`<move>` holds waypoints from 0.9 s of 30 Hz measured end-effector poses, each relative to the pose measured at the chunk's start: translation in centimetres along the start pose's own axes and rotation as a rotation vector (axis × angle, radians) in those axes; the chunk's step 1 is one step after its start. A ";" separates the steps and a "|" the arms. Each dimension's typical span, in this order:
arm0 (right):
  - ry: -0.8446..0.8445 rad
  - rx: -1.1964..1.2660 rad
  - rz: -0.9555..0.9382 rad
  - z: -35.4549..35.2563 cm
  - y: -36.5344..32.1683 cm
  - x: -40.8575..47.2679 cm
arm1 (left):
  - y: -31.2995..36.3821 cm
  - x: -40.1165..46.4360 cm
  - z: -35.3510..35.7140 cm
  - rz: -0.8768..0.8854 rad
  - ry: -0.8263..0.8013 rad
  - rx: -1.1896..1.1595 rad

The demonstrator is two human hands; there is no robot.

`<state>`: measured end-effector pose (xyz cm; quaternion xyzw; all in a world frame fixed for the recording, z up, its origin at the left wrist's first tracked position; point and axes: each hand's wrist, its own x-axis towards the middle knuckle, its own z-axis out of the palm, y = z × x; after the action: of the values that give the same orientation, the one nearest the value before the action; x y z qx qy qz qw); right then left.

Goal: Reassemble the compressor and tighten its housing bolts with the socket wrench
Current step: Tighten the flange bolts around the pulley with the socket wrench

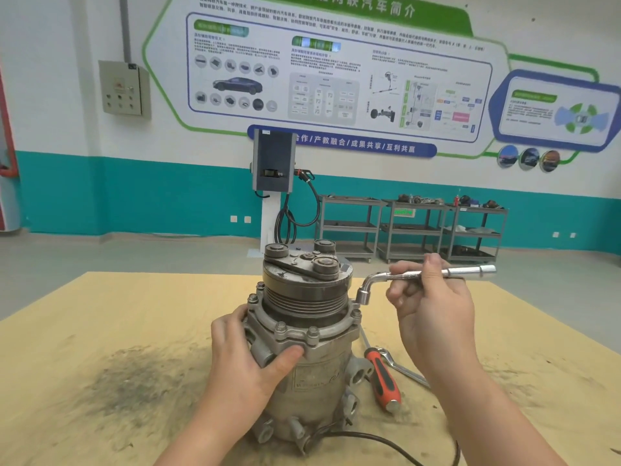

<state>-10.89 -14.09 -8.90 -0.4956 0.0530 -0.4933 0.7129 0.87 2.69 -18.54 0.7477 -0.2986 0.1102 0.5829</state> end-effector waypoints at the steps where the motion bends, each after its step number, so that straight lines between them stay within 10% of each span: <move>1: 0.004 0.046 0.061 0.0 0.3 0.3 | 0.1 0.0 0.0 0.002 -0.002 0.000; 15: -0.250 0.143 0.601 1.0 0.6 4.7 | 0.7 -0.2 -0.5 -0.022 -0.053 -0.059; 27: -0.052 0.377 0.361 0.5 1.4 1.8 | 0.8 -0.1 -0.8 -0.048 -0.058 0.017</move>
<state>-8.77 -15.09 -9.01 -0.3491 0.0291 -0.3464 0.8702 0.44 3.33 -17.69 0.7625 -0.2963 0.0771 0.5700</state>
